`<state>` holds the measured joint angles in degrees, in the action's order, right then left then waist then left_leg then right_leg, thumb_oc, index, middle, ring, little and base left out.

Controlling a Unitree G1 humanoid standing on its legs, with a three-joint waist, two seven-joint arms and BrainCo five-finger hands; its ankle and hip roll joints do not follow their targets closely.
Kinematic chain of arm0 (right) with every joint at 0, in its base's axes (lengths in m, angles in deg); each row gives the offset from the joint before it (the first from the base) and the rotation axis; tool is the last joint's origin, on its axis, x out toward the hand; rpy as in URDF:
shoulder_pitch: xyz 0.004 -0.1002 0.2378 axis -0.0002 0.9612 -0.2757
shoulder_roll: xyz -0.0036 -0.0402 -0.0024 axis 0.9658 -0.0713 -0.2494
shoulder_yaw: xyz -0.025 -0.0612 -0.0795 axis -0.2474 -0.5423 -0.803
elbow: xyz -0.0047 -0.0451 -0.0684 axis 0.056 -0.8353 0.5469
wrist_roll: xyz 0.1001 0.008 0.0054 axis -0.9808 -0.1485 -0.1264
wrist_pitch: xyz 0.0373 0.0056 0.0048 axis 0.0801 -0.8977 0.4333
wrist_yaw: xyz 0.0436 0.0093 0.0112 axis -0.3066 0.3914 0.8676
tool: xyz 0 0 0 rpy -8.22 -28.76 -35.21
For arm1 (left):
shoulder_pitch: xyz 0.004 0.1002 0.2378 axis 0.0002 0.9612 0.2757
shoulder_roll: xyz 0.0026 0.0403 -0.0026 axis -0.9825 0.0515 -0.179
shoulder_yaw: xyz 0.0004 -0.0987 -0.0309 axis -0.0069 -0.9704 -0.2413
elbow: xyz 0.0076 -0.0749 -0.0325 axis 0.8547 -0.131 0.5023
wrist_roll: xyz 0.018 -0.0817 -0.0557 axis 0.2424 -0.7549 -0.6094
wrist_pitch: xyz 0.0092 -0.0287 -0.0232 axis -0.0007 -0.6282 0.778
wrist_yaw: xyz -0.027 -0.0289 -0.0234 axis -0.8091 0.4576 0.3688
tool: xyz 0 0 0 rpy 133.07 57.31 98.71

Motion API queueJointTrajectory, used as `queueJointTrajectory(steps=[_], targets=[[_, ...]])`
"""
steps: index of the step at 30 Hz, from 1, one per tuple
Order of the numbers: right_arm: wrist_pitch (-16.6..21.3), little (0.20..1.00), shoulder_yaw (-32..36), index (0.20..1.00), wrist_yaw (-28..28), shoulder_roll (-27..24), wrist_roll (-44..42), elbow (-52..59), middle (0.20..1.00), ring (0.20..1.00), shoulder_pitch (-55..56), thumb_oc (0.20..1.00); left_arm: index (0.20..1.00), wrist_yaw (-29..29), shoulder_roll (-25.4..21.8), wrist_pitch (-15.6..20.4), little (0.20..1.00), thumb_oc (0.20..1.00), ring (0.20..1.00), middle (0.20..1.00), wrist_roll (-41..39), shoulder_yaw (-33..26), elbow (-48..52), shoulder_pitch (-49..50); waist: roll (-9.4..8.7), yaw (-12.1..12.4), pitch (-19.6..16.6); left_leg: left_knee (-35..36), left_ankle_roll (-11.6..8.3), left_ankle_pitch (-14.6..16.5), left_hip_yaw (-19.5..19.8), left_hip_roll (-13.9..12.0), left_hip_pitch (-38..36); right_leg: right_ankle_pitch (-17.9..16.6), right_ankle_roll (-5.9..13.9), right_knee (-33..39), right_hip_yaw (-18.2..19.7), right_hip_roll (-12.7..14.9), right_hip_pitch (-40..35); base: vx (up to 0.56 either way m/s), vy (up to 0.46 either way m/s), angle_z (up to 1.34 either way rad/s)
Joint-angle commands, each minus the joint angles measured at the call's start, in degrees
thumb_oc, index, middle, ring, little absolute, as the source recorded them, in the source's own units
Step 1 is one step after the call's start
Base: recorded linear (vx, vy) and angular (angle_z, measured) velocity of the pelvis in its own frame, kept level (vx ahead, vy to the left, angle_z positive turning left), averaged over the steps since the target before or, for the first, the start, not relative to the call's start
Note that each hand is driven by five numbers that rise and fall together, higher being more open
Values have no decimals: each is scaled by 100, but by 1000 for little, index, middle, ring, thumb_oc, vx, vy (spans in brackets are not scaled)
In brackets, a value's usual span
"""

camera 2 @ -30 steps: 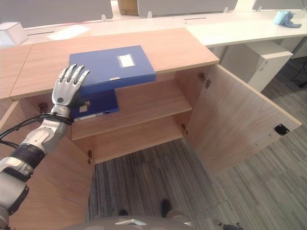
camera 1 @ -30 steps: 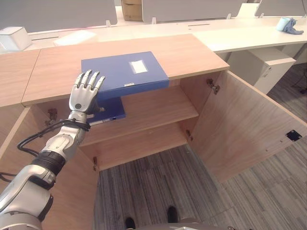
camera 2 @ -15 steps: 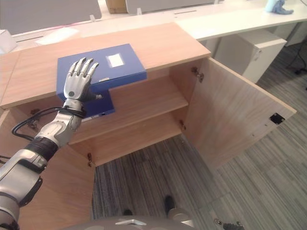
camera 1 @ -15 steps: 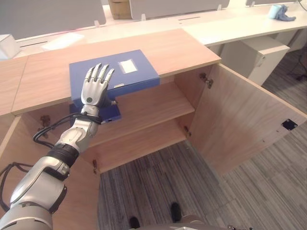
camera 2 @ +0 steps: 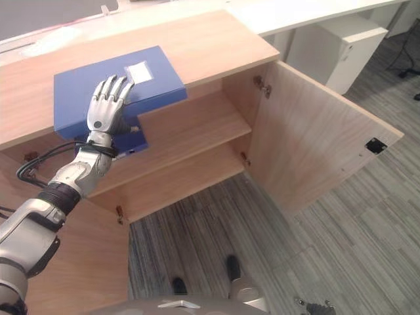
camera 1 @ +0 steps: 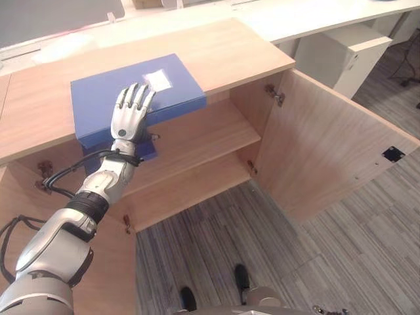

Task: Put the empty folder in the office cabinet

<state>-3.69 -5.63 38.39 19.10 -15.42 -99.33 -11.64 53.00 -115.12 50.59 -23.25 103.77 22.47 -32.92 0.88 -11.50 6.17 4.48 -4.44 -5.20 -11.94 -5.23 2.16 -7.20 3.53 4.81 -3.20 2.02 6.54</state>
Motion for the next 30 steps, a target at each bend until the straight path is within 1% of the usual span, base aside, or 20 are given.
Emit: queueJointTrajectory(steps=[1, 12, 20, 21, 22, 23, 24, 30], targets=[[174, 1000, -8, 1000, -176, -108, -280, 47, 1000, 1000, -246, 1000, 1000, -296, -206, -41, 1000, 1000, 1000, 1000, -131, -73, -523, -1142, -338, 54, 153, 52, -297, 462, 104, -223, 127, 484, 531, 19, -162, 139, -49, -39, -9, 2], [314, 1000, -143, 1000, -116, 13, -484, 231, 1000, 1000, -283, 1000, 1000, -442, -612, -125, 1000, 1000, 1000, 1000, -186, -13, -568, -1576, -486, 153, 296, 52, -308, 333, 208, -249, 497, 372, 535, 19, -237, 114, 296, -17, -5, 3], [365, 1000, -155, 1000, -144, 61, -606, 264, 1000, 1000, -286, 1000, 1000, -442, -652, -104, 1000, 1000, 1000, 1000, -242, -82, -560, -1514, -574, 192, 366, 52, -319, 332, 188, -271, 475, 376, 528, 19, -228, 102, 292, 0, 0, 0], [376, 1000, -136, 1000, -149, 53, -659, 267, 1000, 1000, -294, 1000, 900, -426, -643, -86, 900, 900, 900, 900, -260, -79, -555, -1525, -579, 196, 388, 52, -320, 338, 188, -275, 470, 380, 528, 19, -227, 102, 291, 0, 0, 0], [384, 1000, -120, 1000, -154, 47, -682, 267, 1000, 1000, -304, 1000, 580, -413, -636, -75, 580, 580, 580, 580, -279, -80, -542, -1518, -582, 199, 403, 52, -322, 337, 190, -279, 467, 381, 527, 19, -228, 102, 290, 0, 0, 0], [384, 1000, -120, 1000, -154, 46, -683, 267, 1000, 1000, -304, 1000, 495, -412, -636, -76, 495, 495, 495, 495, -280, -81, -541, -1518, -582, 200, 406, 52, -322, 337, 190, -279, 465, 380, 527, 19, -228, 101, 288, 0, 0, 0], [391, 1000, -111, 1000, -159, 36, -697, 276, 1000, 1000, -305, 1000, 200, -390, -638, -66, 200, 200, 200, 200, -300, -73, -522, -1536, -584, 203, 417, 52, -324, 334, 196, -284, 468, 381, 525, 19, -228, 99, 285, 0, 0, 0], [440, 1000, 35, 1000, -185, -27, -836, 316, 1000, 1000, -331, 1000, 200, -284, -689, -10, 200, 200, 200, 200, -308, -72, -464, -1435, -611, 221, 482, 52, -329, 319, 196, -302, 476, 366, 527, 19, -249, 84, 285, -21, -3, 0]])
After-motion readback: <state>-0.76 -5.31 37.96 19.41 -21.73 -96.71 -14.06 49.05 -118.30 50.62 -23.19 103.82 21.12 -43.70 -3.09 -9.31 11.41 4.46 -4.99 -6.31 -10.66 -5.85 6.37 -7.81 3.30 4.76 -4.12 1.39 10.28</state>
